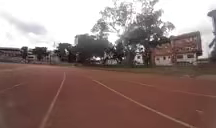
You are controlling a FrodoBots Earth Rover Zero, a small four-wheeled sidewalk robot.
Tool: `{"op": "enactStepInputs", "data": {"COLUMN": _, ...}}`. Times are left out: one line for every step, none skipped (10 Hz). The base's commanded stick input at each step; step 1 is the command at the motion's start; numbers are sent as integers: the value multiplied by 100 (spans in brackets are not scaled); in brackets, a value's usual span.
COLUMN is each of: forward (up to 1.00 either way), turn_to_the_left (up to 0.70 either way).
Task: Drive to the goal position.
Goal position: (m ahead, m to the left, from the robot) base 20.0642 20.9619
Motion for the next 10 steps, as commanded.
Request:
{"op": "enactStepInputs", "data": {"forward": 70, "turn_to_the_left": 0}}
{"op": "enactStepInputs", "data": {"forward": 70, "turn_to_the_left": 0}}
{"op": "enactStepInputs", "data": {"forward": 70, "turn_to_the_left": 0}}
{"op": "enactStepInputs", "data": {"forward": 70, "turn_to_the_left": 0}}
{"op": "enactStepInputs", "data": {"forward": 70, "turn_to_the_left": 0}}
{"op": "enactStepInputs", "data": {"forward": 70, "turn_to_the_left": 0}}
{"op": "enactStepInputs", "data": {"forward": 70, "turn_to_the_left": 0}}
{"op": "enactStepInputs", "data": {"forward": 70, "turn_to_the_left": 0}}
{"op": "enactStepInputs", "data": {"forward": 70, "turn_to_the_left": 0}}
{"op": "enactStepInputs", "data": {"forward": 70, "turn_to_the_left": 0}}
